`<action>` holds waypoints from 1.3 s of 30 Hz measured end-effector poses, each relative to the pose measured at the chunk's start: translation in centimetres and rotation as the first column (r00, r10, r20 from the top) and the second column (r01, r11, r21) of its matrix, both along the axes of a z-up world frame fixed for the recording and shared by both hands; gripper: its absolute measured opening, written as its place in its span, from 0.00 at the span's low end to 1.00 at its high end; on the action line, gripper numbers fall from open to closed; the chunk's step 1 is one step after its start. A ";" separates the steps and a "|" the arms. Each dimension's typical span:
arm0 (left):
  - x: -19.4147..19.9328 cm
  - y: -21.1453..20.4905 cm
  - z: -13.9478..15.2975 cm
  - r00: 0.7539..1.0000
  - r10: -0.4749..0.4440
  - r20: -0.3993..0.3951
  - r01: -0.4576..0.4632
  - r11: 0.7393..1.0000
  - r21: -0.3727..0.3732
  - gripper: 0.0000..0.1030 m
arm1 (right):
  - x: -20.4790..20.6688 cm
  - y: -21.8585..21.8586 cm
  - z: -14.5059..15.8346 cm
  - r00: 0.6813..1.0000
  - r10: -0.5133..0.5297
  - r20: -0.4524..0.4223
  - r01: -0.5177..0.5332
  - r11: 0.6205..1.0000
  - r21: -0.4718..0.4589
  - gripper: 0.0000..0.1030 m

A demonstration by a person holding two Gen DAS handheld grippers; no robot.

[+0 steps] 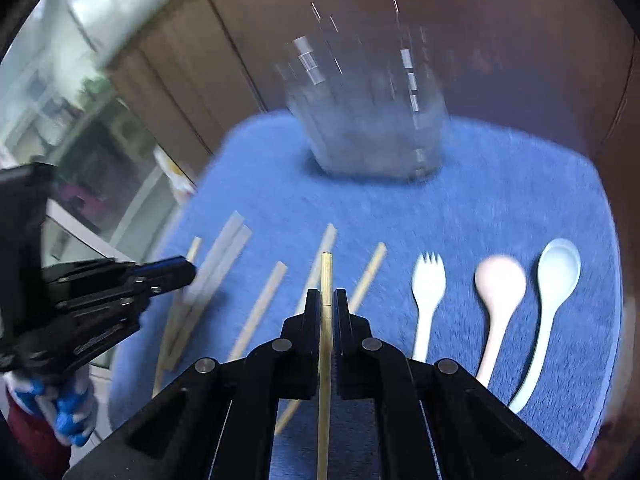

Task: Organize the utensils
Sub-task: 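Lift the left tool's chopstick into the holder and open while the right tool does likewise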

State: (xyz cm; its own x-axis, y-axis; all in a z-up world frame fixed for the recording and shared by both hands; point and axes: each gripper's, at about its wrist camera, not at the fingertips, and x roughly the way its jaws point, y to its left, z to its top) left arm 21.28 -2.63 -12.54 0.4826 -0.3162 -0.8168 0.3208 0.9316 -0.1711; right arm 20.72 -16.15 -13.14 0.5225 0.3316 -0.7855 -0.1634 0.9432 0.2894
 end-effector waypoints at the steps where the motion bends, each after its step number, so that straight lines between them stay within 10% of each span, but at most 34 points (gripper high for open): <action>1: 0.5 -0.2 0.9 1.000 0.010 0.024 -0.010 1.000 -0.009 0.04 | -0.5 -0.2 1.3 0.998 0.002 0.059 -0.002 1.000 0.008 0.06; 10: 3.8 0.8 11.8 0.941 0.150 0.303 -0.059 0.955 -0.292 0.04 | 2.6 -2.3 12.4 0.861 -0.058 0.506 0.025 0.997 0.071 0.06; 21: 13.0 -3.2 15.5 0.765 0.419 0.488 -0.160 0.859 -0.486 0.04 | 11.5 -5.6 15.8 0.646 -0.230 0.728 0.161 0.973 0.164 0.06; 27: 16.0 -5.2 10.9 0.696 0.482 0.532 -0.228 0.851 -0.472 0.05 | 13.0 -6.8 12.1 0.623 -0.241 0.744 0.233 0.965 0.117 0.06; 33: 16.1 -6.6 6.7 0.650 0.481 0.588 -0.262 0.869 -0.420 0.07 | 13.5 -6.5 6.8 0.670 -0.226 0.707 0.253 0.965 0.069 0.06; 36: 15.1 -6.9 5.9 0.659 0.450 0.603 -0.245 0.886 -0.394 0.16 | 12.6 -6.1 5.5 0.688 -0.204 0.696 0.240 0.970 0.047 0.08; 39: 13.8 -6.3 6.1 0.674 0.441 0.593 -0.233 0.889 -0.395 0.27 | 11.3 -5.7 5.2 0.694 -0.190 0.694 0.239 0.971 0.027 0.32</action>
